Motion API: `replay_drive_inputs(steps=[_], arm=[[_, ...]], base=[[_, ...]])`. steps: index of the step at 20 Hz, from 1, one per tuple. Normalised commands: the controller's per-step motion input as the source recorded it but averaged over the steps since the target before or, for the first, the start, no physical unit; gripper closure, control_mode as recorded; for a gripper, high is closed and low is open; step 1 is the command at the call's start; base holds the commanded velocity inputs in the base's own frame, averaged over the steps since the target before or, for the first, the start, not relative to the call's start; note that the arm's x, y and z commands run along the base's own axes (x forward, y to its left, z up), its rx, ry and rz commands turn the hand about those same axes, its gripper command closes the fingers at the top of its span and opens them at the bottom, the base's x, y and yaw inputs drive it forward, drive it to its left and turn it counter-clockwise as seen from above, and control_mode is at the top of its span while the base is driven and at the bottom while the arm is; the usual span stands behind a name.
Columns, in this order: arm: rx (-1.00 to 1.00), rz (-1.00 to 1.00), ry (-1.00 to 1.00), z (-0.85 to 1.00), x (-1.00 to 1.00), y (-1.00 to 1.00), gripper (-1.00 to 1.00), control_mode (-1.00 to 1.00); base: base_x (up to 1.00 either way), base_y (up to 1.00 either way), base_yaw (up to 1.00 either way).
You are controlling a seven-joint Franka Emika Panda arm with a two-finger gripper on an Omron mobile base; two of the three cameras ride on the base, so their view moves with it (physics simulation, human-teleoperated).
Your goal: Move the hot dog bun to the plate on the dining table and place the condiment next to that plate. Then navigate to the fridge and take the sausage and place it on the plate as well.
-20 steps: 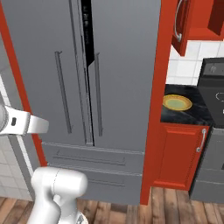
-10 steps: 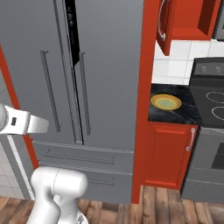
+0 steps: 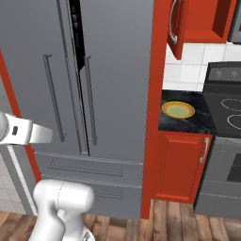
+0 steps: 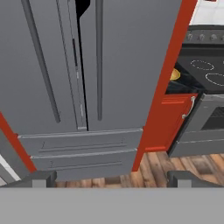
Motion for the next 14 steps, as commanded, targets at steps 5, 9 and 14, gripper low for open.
replay_drive_inputs(steps=[5,9,14], arm=[[0.0,0.0,0.0,0.0,0.0,0.0,-1.0,1.0],[0.06,0.04,0.0,-0.06,0.75,0.0,-1.0,-1.0],[0.09,0.1,0.0,0.0,0.98,-0.04,-1.0,-1.0]], base=[[0.06,0.0,0.0],[0.0,0.0,0.0],[0.0,0.0,0.0]])
